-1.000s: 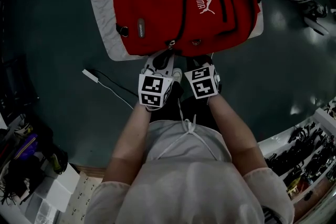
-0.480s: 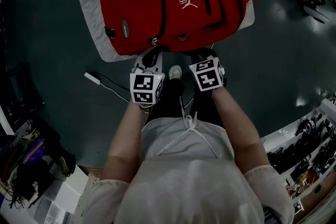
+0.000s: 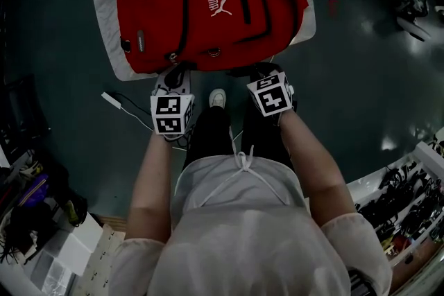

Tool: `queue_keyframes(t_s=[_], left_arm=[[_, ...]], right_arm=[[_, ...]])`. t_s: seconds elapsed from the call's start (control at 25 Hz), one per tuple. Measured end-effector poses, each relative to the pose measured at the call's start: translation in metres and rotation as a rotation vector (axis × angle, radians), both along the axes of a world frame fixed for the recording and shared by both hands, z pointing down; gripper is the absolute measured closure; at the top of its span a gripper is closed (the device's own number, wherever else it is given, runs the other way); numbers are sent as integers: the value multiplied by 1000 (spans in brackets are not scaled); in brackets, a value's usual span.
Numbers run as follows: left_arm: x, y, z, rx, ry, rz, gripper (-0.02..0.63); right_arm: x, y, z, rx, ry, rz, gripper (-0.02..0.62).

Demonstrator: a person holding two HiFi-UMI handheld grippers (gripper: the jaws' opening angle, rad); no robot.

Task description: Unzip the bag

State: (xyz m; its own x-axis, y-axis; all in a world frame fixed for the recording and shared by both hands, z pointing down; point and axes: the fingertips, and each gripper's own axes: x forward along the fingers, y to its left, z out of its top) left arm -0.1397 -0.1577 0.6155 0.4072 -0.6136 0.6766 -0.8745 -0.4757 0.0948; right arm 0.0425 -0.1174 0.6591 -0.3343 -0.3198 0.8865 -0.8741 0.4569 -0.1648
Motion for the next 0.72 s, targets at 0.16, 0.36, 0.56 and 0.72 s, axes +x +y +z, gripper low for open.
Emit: queue_keyframes(t_s=[0.16, 0.36, 0.56, 0.72], left_arm=[[-3, -1, 1, -5, -15, -86, 586], [-3, -1, 2, -12, -40, -149, 586], [-5, 0, 3, -30, -65, -201, 586], [-4, -2, 4, -48, -74, -205, 586]], right_arm=[[21, -5, 0, -3, -1, -15, 558], [52, -9, 3, -18, 25, -37, 558], [75, -18, 1, -22, 18, -57, 558], [91, -27, 1, -19, 28, -83, 558]])
